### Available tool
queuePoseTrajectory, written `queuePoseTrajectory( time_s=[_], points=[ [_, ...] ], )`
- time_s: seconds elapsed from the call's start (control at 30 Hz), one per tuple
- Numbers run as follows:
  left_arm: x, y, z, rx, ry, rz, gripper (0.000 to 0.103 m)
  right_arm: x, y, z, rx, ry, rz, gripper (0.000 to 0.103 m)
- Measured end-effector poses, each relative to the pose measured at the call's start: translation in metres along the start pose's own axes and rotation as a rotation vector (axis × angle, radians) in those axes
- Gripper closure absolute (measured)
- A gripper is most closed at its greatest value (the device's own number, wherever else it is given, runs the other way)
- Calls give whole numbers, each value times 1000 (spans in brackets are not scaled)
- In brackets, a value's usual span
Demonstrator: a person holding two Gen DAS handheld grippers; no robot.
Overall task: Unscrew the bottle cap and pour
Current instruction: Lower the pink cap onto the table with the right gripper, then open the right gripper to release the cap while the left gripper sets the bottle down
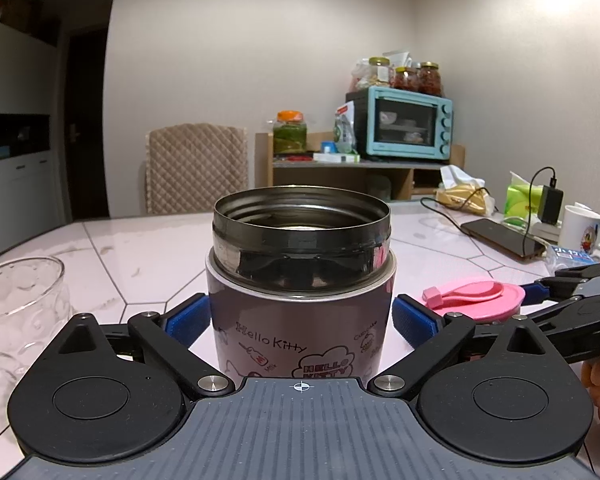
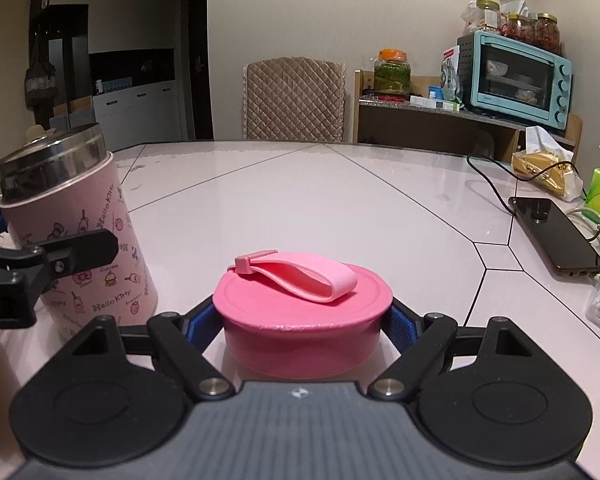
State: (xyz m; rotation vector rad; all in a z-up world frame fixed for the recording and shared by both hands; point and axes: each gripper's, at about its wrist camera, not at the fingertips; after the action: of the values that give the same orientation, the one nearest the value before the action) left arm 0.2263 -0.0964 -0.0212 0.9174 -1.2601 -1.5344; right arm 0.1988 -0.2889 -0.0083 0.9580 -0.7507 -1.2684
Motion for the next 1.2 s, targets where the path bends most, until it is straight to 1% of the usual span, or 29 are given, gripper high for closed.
queuePoseTrajectory(
  time_s=[0.47,0.57,0.67,0.77,0.83,0.93,1.0,1.2],
  points=[
    [-7,-2,0,-2,-4,-5,2,0,-1,-2,-43,1,22,17],
    [-3,-1,-1,-4,-6,-13,1,0,-1,-3,-49,1,24,17],
    [-4,-2,-1,-5,-7,-13,1,0,-2,-6,-73,4,30,15],
    [-6,-2,0,-6,-8,-11,1,0,-2,-7,-78,5,31,14],
    [-8,-2,0,-6,-8,-10,1,1,-3,-8,-79,3,33,13],
    [-9,-2,1,-6,-9,-11,1,0,-3,-7,-77,1,38,8],
    [0,-2,-3,-6,-8,-12,1,0,-3,-6,-73,0,42,6],
    [1,-2,-2,-7,-7,-12,0,2,-3,-5,-68,-5,33,3]
  ],
)
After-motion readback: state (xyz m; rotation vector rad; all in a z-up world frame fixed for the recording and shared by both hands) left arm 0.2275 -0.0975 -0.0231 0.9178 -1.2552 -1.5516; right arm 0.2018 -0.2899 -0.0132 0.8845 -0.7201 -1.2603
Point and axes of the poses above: each gripper's, at about its wrist camera, not at the fingertips, and z roughly against the way its jaws point, x to its right, y to its top, and after that the axes turned 7 degrees about x, right-handed
